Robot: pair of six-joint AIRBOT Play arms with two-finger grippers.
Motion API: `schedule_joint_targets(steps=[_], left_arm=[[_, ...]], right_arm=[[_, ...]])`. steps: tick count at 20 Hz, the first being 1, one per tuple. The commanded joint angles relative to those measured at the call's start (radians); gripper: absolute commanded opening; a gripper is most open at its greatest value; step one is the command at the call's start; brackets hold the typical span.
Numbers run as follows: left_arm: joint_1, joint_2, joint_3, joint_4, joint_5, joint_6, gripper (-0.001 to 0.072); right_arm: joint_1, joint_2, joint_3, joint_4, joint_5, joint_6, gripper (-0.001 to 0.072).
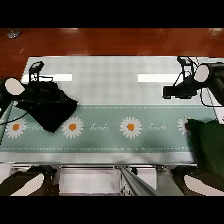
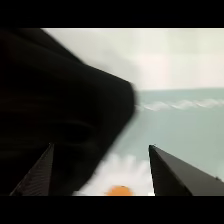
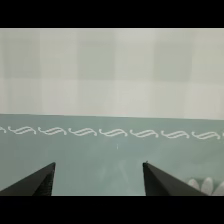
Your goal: Fold the shirts.
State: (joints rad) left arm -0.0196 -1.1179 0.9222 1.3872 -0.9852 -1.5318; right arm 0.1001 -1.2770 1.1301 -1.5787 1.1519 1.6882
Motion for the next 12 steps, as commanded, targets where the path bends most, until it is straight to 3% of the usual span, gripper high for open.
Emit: schedule_joint_targets(steps=[1,5,12], left_arm=[[0.081,-0.004,0.046,0.272,0.05,-0.036,0.07],[0.214,-0.069,0.045,0.214,0.139,-0.037,0.07],[0.225,-0.284,0.046,0.227,0.116,-0.034,0.07]], right_arm=[[0.001,0.0,0.0,-0.024,-0.013,0.002,0.0632],[0.001,0.0,0.0,-0.014,0.005,0.002,0.0632],[0.001,0.0,0.0,0.01,0.01,0.002,0.0631]])
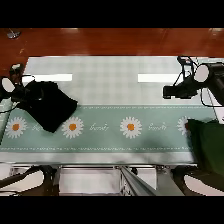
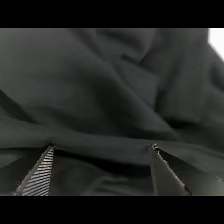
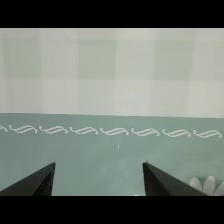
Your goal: Fold the shirts.
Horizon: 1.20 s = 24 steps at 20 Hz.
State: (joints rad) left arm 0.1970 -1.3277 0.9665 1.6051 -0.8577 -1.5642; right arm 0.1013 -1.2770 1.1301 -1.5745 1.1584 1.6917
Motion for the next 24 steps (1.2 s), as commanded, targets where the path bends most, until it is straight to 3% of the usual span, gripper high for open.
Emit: schedule_joint_targets(steps=[1,6,7,8,12,17,24], left_arm=[[0.007,-0.09,0.002,0.006,-0.035,-0.002,0.07],[0.008,-0.12,0.002,-0.051,-0.193,-0.001,0.0671],[0.008,-0.121,0.002,-0.062,-0.217,0.0,0.0433],[0.008,-0.12,0.008,-0.076,-0.247,0.025,0.003],[0.008,-0.068,0.111,-0.227,-0.347,0.121,0.0034],[0.008,0.201,0.291,-0.501,-0.249,0.152,0.0034],[-0.043,0.441,0.521,-0.713,-0.25,0.203,0.0033]], right_arm=[[0.0,0.0,0.0,0.006,0.003,-0.001,0.0631],[0.0,0.0,0.0,0.006,-0.015,0.013,0.063],[0.0,0.0,0.0,0.007,-0.015,0.023,0.0628],[0.0,0.001,0.0,0.007,-0.014,0.024,0.0621],[-0.001,0.051,0.023,-0.007,-0.015,0.024,0.0621],[0.0,0.207,0.049,-0.01,-0.021,0.024,0.0621],[0.0,0.44,0.049,-0.004,-0.014,0.024,0.0621]])
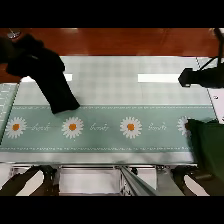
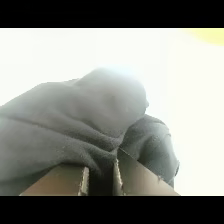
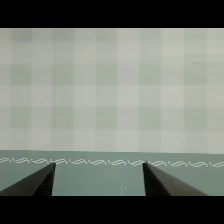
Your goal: Fold the shirts.
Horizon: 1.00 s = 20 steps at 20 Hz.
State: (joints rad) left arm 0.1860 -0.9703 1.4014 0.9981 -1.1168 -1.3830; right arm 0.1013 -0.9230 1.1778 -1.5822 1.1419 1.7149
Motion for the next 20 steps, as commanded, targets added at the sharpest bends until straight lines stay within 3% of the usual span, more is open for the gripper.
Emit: schedule_joint_targets(steps=[1,4,6,10,16,20], left_arm=[[-0.068,0.092,0.114,-0.117,0.013,0.021,0.0033],[-0.23,0.087,0.208,-0.118,0.08,0.017,0.0032],[-0.369,0.086,0.233,-0.116,0.193,0.019,0.0032],[-0.61,0.038,0.205,-0.091,0.357,0.074,0.0033],[-0.923,-0.083,-0.131,-0.105,0.547,0.061,0.0033],[-0.93,-0.142,-0.325,-0.105,0.544,-0.001,0.0034]], right_arm=[[0.0,0.117,0.001,0.005,0.005,0.001,0.0621],[0.0,0.191,0.001,0.006,0.014,0.001,0.0621],[0.0,0.228,0.001,0.006,0.027,0.001,0.0621],[0.0,0.276,0.001,0.004,0.032,0.001,0.0621],[0.0,0.287,0.001,0.003,0.032,0.013,0.0621],[0.0,0.281,-0.005,0.003,0.035,0.016,0.0621]])
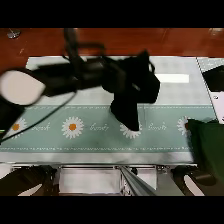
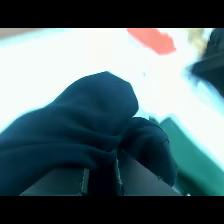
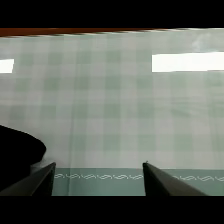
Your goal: Fold the shirts.
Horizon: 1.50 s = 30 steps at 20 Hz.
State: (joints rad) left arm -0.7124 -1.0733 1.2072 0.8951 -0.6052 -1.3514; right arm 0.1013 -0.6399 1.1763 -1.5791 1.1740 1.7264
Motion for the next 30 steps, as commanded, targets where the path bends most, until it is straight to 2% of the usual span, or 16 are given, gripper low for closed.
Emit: schedule_joint_targets(steps=[1,6,7,9,11,14,17,19,20,23,25,27,30], left_arm=[[0.002,-0.039,-0.176,0.006,-0.003,-0.032,0.0034],[0.264,-0.043,-0.356,0.04,-0.241,-0.037,0.0037],[0.306,-0.047,-0.391,0.04,-0.27,-0.068,0.0108],[0.35,-0.063,-0.434,0.05,-0.318,-0.076,0.0693],[0.41,-0.069,-0.408,0.136,-0.394,-0.076,0.0702],[0.595,-0.046,-0.306,0.206,-0.573,-0.108,0.0701],[0.772,0.028,-0.353,0.185,-0.579,-0.118,0.07],[0.813,0.032,-0.472,0.072,-0.578,-0.103,0.07],[0.812,0.023,-0.54,-0.003,-0.551,-0.052,0.07],[0.809,-0.03,-0.683,-0.292,-0.402,0.094,0.07],[0.805,-0.087,-0.685,-0.416,-0.327,0.168,0.07],[0.792,-0.15,-0.654,-0.449,-0.293,0.192,0.07],[0.768,-0.238,-0.6,-0.442,-0.296,0.191,0.07]], right_arm=[[0.0,-0.01,-0.008,0.009,0.008,0.005,0.0621],[0.0,-0.124,-0.009,0.044,0.061,0.005,0.0621],[0.0,-0.158,-0.009,0.061,0.059,0.005,0.0621],[0.0,-0.244,-0.009,0.126,0.053,-0.024,0.0621],[-0.003,-0.332,-0.005,0.193,0.011,-0.111,0.0622],[-0.128,-0.392,0.029,0.174,0.0,-0.12,0.0622],[-0.385,-0.389,-0.001,0.167,0.064,-0.128,0.0622],[-0.517,-0.366,-0.129,0.212,0.045,-0.129,0.0622],[-0.554,-0.351,-0.219,0.261,0.024,-0.142,0.0622],[-0.567,-0.328,-0.494,0.54,-0.031,-0.308,0.0622],[-0.567,-0.327,-0.608,0.698,-0.037,-0.412,0.0622],[-0.567,-0.328,-0.659,0.755,-0.028,-0.452,0.0622],[-0.567,-0.327,-0.669,0.779,0.011,-0.456,0.0622]])
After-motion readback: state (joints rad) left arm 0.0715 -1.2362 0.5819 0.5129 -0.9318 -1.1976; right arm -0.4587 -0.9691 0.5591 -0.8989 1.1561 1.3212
